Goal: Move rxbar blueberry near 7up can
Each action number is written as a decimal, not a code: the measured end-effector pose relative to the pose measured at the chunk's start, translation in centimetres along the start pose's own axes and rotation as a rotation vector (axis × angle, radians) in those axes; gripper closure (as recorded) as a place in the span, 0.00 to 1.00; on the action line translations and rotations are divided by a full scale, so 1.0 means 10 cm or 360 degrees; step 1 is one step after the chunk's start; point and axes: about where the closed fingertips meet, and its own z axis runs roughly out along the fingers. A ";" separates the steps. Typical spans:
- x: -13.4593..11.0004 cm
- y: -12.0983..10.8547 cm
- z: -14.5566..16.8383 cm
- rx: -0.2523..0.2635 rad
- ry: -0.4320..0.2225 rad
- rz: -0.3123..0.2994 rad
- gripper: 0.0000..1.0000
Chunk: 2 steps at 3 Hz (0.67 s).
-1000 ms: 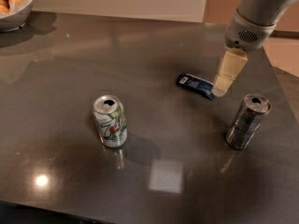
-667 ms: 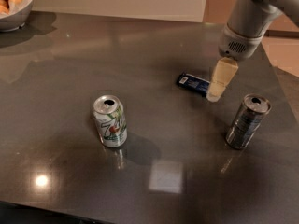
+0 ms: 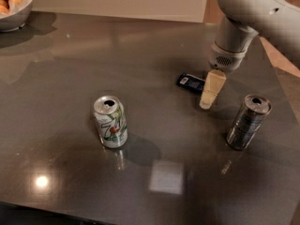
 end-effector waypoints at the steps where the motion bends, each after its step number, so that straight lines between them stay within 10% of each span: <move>1: -0.07 -0.06 0.14 -0.0020 0.0026 0.0002 0.15; 2: -0.14 -0.09 0.22 -0.0043 0.0044 -0.0006 0.38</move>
Offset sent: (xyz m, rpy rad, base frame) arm 0.0219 0.0146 -0.0227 -0.0219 0.0663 0.0105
